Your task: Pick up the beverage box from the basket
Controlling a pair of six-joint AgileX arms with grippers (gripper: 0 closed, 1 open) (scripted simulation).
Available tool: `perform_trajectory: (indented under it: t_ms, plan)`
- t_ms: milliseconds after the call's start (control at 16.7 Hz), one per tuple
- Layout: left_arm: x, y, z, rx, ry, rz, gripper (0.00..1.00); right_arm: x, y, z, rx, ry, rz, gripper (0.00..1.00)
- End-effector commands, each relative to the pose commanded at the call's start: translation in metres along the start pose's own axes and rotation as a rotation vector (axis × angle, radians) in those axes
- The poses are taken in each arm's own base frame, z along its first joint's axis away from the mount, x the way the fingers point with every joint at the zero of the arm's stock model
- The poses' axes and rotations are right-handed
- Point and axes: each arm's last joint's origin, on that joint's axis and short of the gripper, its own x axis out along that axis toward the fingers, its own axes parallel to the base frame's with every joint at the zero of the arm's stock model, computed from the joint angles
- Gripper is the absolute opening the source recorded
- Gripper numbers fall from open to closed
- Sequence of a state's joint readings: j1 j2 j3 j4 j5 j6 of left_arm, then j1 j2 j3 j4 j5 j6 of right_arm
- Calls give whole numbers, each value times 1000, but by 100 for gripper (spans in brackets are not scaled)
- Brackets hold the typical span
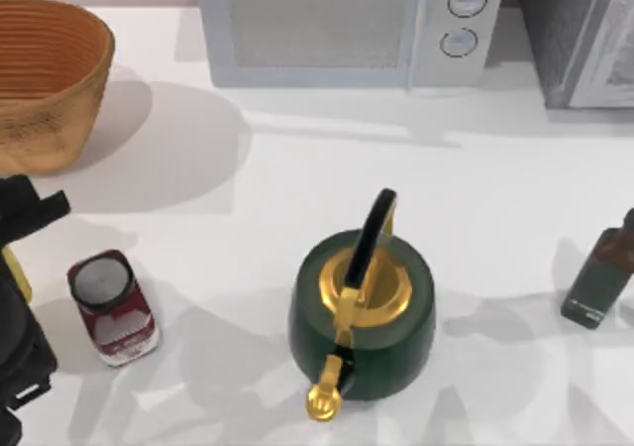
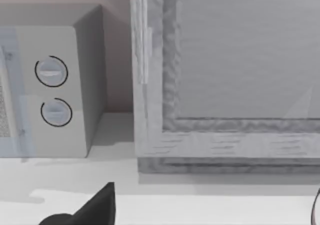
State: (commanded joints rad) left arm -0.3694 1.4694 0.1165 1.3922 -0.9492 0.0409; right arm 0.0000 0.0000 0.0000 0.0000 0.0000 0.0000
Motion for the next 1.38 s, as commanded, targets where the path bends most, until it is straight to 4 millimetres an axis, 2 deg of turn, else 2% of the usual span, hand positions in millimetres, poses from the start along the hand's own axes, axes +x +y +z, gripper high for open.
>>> perform_trajectory:
  t_ms: [240, 1020, 1380]
  plan:
    - [0, 0, -1, 1, 0, 0, 0, 0, 0, 0, 0, 0, 0, 100]
    - [0, 0, -1, 1, 0, 0, 98, 0, 0, 0, 0, 0, 0, 100]
    - [0, 0, -1, 1, 0, 0, 100, 0, 0, 0, 0, 0, 0, 100]
